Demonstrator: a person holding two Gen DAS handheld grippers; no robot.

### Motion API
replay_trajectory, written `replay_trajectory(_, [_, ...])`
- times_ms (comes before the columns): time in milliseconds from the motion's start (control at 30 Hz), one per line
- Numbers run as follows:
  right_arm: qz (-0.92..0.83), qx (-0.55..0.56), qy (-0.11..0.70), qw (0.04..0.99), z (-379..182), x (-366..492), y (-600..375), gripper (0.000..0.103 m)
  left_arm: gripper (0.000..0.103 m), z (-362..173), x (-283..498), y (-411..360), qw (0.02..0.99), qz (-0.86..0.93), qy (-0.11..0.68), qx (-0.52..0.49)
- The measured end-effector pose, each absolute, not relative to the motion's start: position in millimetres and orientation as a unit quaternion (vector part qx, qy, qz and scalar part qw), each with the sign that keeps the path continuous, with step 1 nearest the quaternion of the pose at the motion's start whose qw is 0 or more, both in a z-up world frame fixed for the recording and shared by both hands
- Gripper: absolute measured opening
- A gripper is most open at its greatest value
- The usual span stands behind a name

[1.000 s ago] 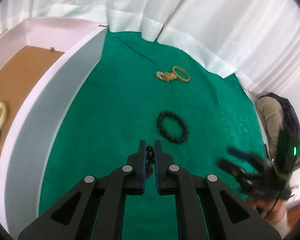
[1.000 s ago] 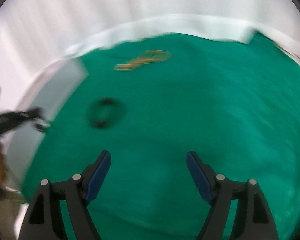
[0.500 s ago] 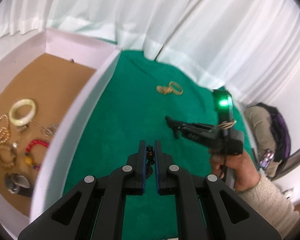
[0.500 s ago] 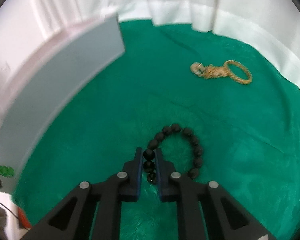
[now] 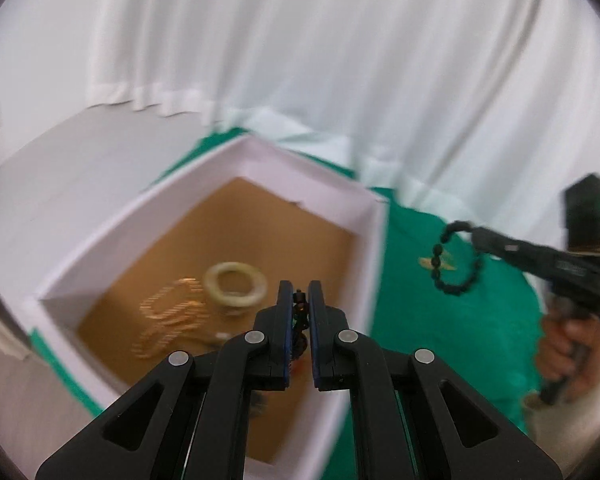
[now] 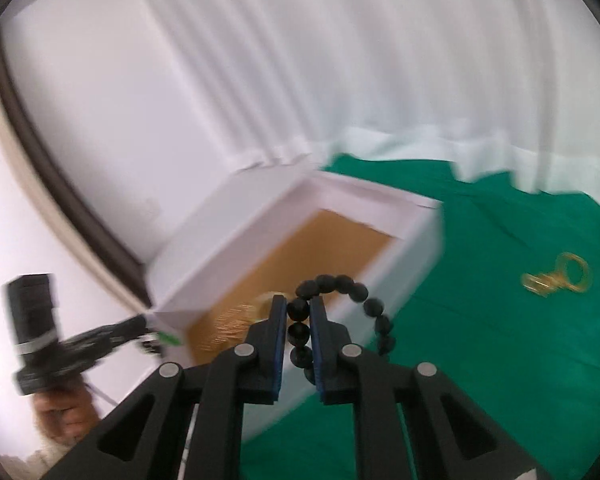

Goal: Organize jewelry
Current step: 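Lower both held items into the white box and open both tools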

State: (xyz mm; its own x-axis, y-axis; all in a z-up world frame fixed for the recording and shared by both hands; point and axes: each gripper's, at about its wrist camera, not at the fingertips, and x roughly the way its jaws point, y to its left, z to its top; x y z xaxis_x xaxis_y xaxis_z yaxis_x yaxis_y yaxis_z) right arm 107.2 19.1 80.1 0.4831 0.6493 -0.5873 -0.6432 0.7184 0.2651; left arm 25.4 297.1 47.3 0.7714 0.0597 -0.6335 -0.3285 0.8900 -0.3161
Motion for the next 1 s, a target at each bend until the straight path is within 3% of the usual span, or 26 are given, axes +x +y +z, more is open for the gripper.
replay_trajectory(467, [0.445,-0.048,0.421,0.788,-14.8,100.9,180.9,0.013,0.006,-39.9,34.7,357.7,0.872,0.191,0.391,-0.225])
replay_trajectory(500, [0.448,-0.046,0.422,0.787,-17.8,98.6,181.0,0.015,0.009,-41.1,32.3,357.7,0.871,0.198,0.392,-0.222])
replay_trajectory(533, [0.447,-0.045,0.421,0.788,-19.1,95.3,181.5,0.016,0.022,-42.8,30.4,357.1,0.869,0.202,0.393,-0.222])
replay_trajectory(567, [0.445,-0.046,0.42,0.789,-17.4,94.1,182.7,0.022,0.047,-43.0,29.0,357.2,0.868,0.204,0.392,-0.225])
replay_trajectory(633, [0.442,-0.045,0.412,0.796,-12.7,89.6,172.6,0.059,0.072,-39.9,23.9,353.8,0.869,0.213,0.383,-0.228])
replay_trajectory(767, [0.415,-0.061,0.383,0.823,1.6,83.9,132.8,0.061,0.076,-24.4,21.3,325.7,0.887,0.199,0.362,-0.205])
replay_trajectory(900, [0.344,-0.091,0.356,0.864,-1.1,86.3,70.5,0.075,0.082,-6.6,27.0,277.8,0.905,0.156,0.351,-0.182])
replay_trajectory(1000, [0.252,-0.133,0.346,0.894,-20.7,89.4,4.0,0.075,0.084,4.7,36.3,226.6,0.918,0.106,0.349,-0.157])
